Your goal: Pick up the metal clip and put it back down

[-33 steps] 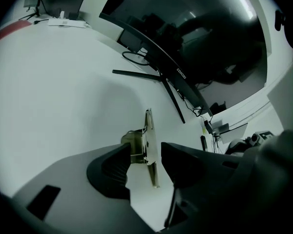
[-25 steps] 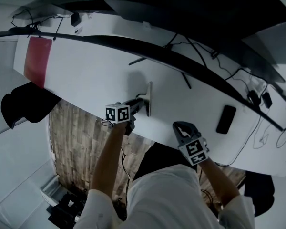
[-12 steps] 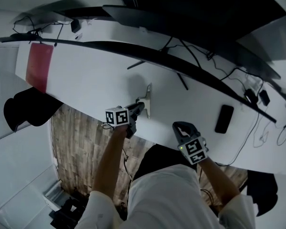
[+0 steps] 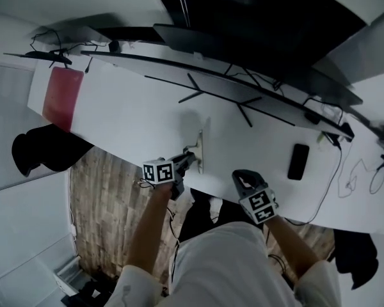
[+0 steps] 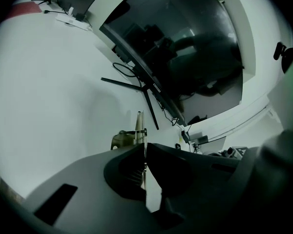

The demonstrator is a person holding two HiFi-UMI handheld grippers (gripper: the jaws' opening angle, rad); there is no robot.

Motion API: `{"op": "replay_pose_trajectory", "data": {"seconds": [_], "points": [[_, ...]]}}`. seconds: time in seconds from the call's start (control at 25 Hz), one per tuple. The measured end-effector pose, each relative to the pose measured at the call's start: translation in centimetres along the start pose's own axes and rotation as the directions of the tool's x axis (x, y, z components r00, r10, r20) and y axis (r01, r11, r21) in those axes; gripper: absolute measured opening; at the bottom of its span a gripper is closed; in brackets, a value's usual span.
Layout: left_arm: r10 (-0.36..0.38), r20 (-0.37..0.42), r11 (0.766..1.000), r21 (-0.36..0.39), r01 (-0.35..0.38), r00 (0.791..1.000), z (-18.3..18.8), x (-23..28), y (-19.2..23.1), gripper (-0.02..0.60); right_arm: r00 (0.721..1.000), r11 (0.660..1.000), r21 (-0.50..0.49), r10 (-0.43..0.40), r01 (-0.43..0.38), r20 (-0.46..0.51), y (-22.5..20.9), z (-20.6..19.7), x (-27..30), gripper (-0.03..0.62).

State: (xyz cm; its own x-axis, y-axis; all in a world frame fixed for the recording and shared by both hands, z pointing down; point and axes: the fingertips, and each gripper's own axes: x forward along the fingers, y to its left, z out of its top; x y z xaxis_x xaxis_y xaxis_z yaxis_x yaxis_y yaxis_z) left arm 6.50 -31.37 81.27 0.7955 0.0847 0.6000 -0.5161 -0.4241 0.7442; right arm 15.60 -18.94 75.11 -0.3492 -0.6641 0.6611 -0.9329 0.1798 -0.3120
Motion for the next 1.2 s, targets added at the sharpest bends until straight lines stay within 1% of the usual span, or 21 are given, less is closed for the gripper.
{"op": "replay_pose_trajectory", "data": {"seconds": [0.2, 0.36, 0.6, 0.68, 0.96, 1.08, 1.2], "points": [[-0.027, 0.027, 1.000, 0.003, 0.027, 0.999, -0.7, -3.9, -1.1, 0.032, 0.999, 0.999, -0.015, -0.051, 0.051, 0.019, 2.7, 0.7, -0.9, 0.034], [-0.074, 0.056, 0.997, 0.009, 0.073, 0.996, -1.3, -7.1, -1.9, 0.032, 0.994, 0.994, -0.024, -0.102, 0.102, 0.034, 5.5, 1.0, -1.9, 0.034], [-0.114, 0.085, 0.993, 0.040, 0.111, 0.990, -2.7, -12.5, -2.3, 0.032, 0.983, 0.984, -0.029, -0.172, 0.174, 0.058, 9.6, 1.0, -3.2, 0.034], [-0.114, 0.090, 0.993, 0.052, 0.110, 0.989, -3.0, -14.5, -2.3, 0.032, 0.978, 0.980, -0.025, -0.196, 0.198, 0.070, 10.9, 1.0, -3.6, 0.034], [-0.131, 0.110, 0.989, 0.088, 0.122, 0.985, -4.6, -20.5, -1.4, 0.032, 0.952, 0.958, -0.012, -0.285, 0.288, 0.109, 15.6, 0.5, -5.2, 0.034], [-0.139, 0.110, 0.985, 0.118, 0.126, 0.984, -5.3, -22.5, -1.2, 0.032, 0.937, 0.945, 0.008, -0.326, 0.328, 0.127, 17.4, 0.2, -6.3, 0.034], [-0.150, 0.109, 0.983, 0.122, 0.136, 0.983, -6.1, -24.0, -0.9, 0.032, 0.918, 0.929, 0.016, -0.369, 0.371, 0.142, 18.8, -0.4, -7.6, 0.034]]}}
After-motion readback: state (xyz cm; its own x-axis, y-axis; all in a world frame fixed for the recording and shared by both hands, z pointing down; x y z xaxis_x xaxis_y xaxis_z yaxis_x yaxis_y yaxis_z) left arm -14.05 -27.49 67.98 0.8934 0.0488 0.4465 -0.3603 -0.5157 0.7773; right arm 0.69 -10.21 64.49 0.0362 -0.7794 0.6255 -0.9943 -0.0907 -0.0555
